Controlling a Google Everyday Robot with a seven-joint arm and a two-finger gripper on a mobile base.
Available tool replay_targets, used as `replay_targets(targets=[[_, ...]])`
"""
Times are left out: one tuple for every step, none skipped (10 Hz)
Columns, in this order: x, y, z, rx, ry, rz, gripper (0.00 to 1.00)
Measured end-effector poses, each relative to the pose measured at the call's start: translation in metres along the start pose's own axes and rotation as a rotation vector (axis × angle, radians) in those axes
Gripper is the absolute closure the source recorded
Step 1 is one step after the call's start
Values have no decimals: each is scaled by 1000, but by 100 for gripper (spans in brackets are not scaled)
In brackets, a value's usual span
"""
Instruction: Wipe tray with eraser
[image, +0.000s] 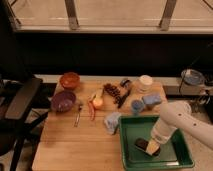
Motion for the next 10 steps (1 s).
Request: replay_targets(targets=[[11, -2, -3, 9, 3, 22, 100], [23, -11, -9, 23, 8, 49, 100], [32, -22, -16, 40, 11, 66, 100], [39, -40, -27, 65, 14, 84, 100], [38, -60, -36, 84, 14, 89, 100], [34, -71, -38, 92, 14, 86, 100], [29, -77, -39, 95, 10, 82, 100], [23, -82, -36, 93, 7, 74, 100], [12, -81, -32, 86, 5, 57, 100], [-1, -77, -28, 81, -5, 42, 100]])
